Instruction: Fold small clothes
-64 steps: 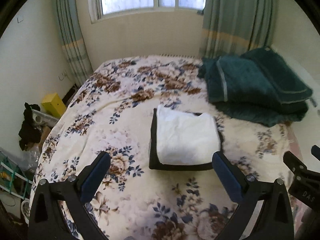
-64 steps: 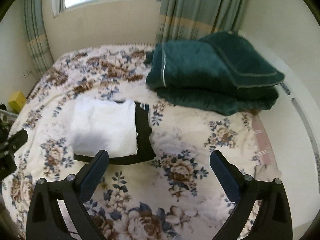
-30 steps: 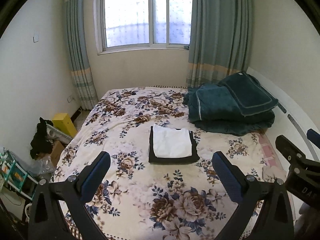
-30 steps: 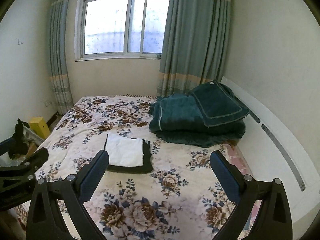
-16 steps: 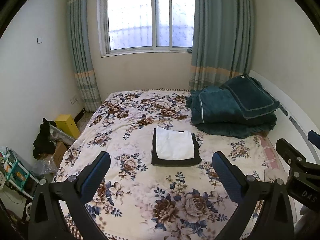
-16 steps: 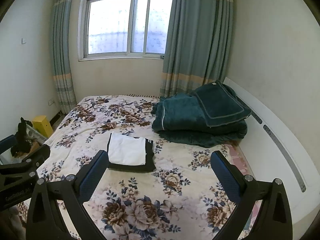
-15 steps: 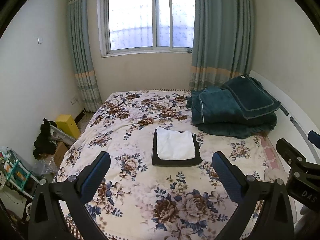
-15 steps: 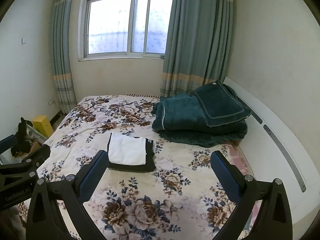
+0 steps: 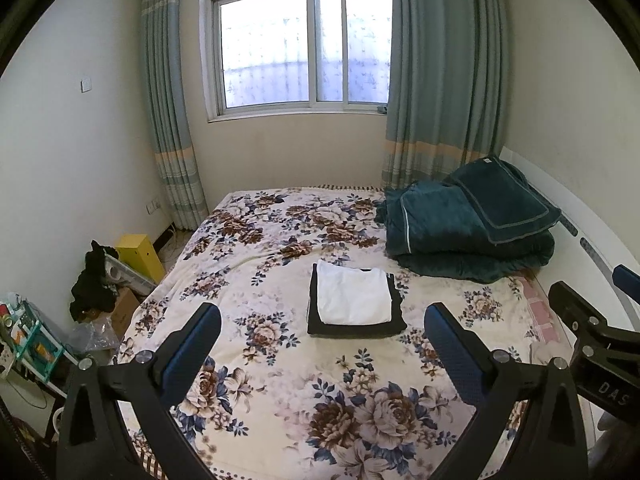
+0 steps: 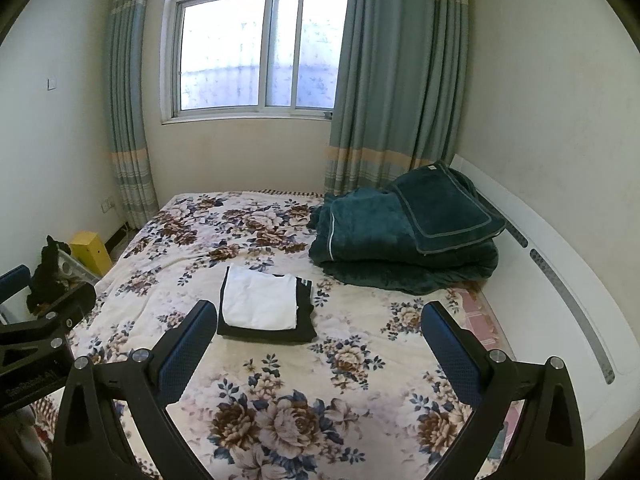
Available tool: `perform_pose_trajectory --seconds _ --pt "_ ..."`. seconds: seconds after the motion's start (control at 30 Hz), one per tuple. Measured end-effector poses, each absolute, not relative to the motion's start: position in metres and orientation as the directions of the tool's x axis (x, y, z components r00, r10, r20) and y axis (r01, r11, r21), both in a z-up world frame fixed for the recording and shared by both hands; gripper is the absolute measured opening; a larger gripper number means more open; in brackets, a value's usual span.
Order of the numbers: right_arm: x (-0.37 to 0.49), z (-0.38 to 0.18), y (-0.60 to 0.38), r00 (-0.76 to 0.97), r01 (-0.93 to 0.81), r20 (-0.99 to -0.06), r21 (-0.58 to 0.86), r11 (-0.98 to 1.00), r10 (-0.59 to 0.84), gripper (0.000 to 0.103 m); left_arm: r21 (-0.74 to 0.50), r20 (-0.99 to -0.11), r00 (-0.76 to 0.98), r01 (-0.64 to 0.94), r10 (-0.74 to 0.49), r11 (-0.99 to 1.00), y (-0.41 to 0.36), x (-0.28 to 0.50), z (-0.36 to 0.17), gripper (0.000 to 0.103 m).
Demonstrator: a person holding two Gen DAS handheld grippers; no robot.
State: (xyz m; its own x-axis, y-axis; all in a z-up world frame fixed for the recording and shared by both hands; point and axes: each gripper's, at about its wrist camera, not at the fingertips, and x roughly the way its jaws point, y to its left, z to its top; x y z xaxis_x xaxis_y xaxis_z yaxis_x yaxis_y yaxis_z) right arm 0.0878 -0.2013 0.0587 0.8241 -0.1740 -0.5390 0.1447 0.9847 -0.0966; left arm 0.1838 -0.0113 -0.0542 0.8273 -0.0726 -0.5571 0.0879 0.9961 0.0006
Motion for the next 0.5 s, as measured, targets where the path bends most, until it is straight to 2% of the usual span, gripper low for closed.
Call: perform_pose_trajectory --seconds 0.5 --pt "0.0845 0.0605 -0.1963 0.823 0.139 -0.543 -0.086 0.987 -0.163 0.103 0.004 -0.543 0.837 0.079 -0.064 0.997 -0.0082 0.1742 -0.0474 0.103"
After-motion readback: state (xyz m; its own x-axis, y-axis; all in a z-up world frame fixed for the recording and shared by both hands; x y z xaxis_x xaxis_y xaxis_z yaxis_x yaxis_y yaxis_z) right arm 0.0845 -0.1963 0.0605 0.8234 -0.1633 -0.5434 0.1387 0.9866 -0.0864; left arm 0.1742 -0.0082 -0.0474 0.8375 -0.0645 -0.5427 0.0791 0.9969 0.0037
